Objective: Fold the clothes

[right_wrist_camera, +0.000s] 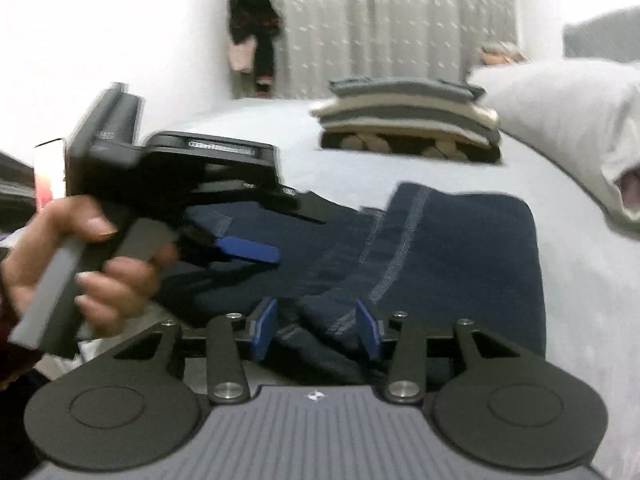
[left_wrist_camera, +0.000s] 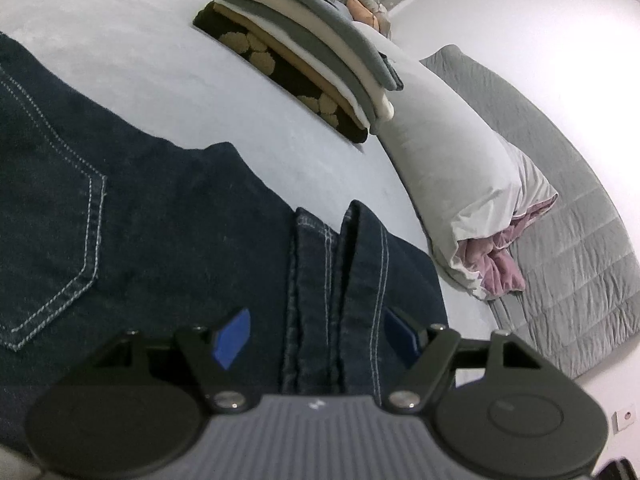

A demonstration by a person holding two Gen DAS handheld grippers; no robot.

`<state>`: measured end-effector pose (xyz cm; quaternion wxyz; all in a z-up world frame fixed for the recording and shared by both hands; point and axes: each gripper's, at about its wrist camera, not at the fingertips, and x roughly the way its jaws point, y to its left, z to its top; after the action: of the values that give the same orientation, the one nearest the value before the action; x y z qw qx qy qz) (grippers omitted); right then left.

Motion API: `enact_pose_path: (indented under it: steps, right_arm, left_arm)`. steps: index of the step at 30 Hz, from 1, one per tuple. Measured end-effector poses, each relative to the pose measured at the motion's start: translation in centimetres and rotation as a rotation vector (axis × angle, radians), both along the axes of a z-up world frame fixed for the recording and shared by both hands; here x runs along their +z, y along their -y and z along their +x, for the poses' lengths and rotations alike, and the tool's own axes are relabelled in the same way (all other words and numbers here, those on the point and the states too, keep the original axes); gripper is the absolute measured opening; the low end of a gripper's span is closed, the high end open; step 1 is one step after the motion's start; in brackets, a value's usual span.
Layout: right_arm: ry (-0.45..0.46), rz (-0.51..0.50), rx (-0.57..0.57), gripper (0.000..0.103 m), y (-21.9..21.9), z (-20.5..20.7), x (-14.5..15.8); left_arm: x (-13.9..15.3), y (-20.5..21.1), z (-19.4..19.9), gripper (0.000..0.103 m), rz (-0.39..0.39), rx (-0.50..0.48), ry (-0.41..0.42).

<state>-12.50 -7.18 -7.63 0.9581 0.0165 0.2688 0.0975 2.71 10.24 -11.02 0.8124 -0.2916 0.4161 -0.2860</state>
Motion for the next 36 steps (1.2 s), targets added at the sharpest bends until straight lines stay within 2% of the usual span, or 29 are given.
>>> enact_pose_path:
  steps: [3,6,7,8,11,13,16,19,21,26,30,36]
  right_arm:
    - [-0.034,-0.113,0.007,0.045,-1.2,1.2,-1.7]
    - [-0.005,-0.264,0.009,0.046,-2.5,1.9,-3.0]
    - [-0.001,-0.275,0.003,0.038,-2.9,2.1,-3.1]
    - [-0.001,-0.264,0.005,0.028,-3.1,2.3,-3.0]
    - [0.026,-0.21,-0.026,0.023,-2.9,2.0,-2.2]
    - [0.05,-0.148,-0.034,0.022,-2.4,1.6,-1.1]
    - [0.077,-0.059,0.013,0.022,-1.7,1.0,1.0]
    - [0.074,-0.011,0.08,0.022,-1.9,0.8,1.5]
    - [0.041,-0.021,0.091,0.022,-2.4,1.2,0.4]
    - [-0.007,-0.037,0.095,0.025,-2.7,1.2,-2.8]
    - [-0.014,-0.057,0.092,0.03,-3.0,1.4,-2.2]
    - [-0.022,-0.054,0.098,0.044,-2.8,1.0,-2.4]
  left_arm:
    - [-0.1,-0.1,0.1,0.075,-0.008,-0.001,-0.008]
    - [-0.2,-0.3,0.1,0.075,-0.017,0.001,-0.021]
    - [-0.3,-0.3,0.1,0.075,-0.02,0.001,-0.025]
    - [-0.4,-0.4,0.1,0.075,-0.023,0.002,-0.03]
    - [-0.4,-0.6,0.2,0.075,-0.033,0.002,-0.039]
    - [-0.4,-0.7,0.2,0.075,-0.041,0.001,-0.045]
    - [-0.5,-0.8,0.4,0.075,-0.059,0.009,-0.06]
    - [-0.6,-0.7,0.5,0.075,-0.071,0.014,-0.071]
    - [-0.6,-0.6,0.5,0.075,-0.07,0.015,-0.073]
    - [-0.6,-0.2,0.4,0.074,-0.05,-0.009,-0.066]
    - [-0.4,0.1,0.5,0.074,-0.035,-0.034,-0.056]
    - [-0.5,0.3,0.5,0.074,-0.028,-0.048,-0.058]
